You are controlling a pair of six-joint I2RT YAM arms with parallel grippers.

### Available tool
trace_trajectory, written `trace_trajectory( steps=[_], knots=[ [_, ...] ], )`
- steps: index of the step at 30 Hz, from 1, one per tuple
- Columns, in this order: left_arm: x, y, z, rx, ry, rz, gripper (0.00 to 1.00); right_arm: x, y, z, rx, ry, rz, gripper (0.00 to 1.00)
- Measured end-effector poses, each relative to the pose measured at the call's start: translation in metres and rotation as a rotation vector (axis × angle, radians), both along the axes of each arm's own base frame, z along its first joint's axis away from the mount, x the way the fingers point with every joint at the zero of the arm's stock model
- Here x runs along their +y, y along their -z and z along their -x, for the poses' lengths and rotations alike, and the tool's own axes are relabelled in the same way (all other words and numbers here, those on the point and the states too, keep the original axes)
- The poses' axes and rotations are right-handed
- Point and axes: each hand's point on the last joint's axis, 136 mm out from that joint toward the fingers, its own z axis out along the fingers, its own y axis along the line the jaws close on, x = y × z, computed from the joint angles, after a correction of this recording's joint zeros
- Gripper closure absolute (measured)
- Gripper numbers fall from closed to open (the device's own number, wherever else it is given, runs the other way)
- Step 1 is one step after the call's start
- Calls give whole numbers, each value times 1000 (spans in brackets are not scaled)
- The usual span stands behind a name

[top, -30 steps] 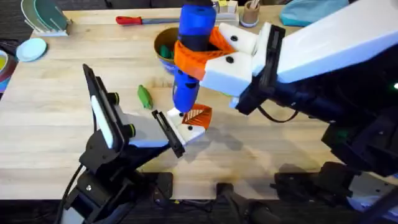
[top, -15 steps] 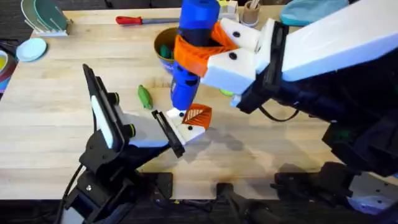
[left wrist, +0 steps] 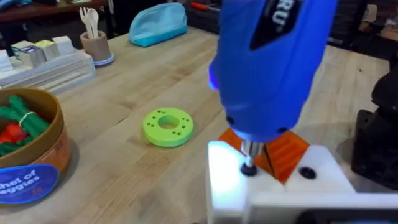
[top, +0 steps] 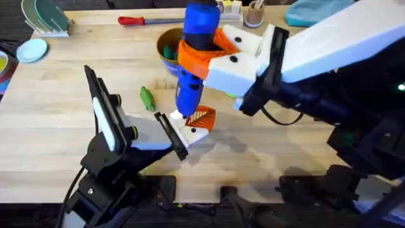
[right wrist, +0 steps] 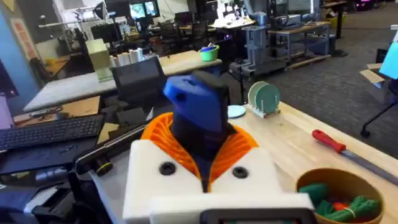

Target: Pick up the gripper from the table and insert it into the empty holder that is missing its gripper. Then pick up a screw, insert it into the mounting hole, and use the screwdriver to tighten it. Finally, clean up the table by picking up the vegetable and placing it into the bucket.

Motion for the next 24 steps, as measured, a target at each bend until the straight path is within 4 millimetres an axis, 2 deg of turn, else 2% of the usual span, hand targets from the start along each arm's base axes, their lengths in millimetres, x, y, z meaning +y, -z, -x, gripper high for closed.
trace_trajectory(
  steps=[15,18,22,24],
  knots=[
    [0,0,0,-1,0,0,994,0,-1,0,-3,1,-5,983],
    [0,0,0,0,0,0,994,-1,-15,1,-42,0,-54,983],
    [0,0,0,0,0,0,994,-10,-48,6,-134,9,-173,983],
    [0,0,0,0,0,0,994,-15,-55,4,-146,32,-195,983]
  ],
)
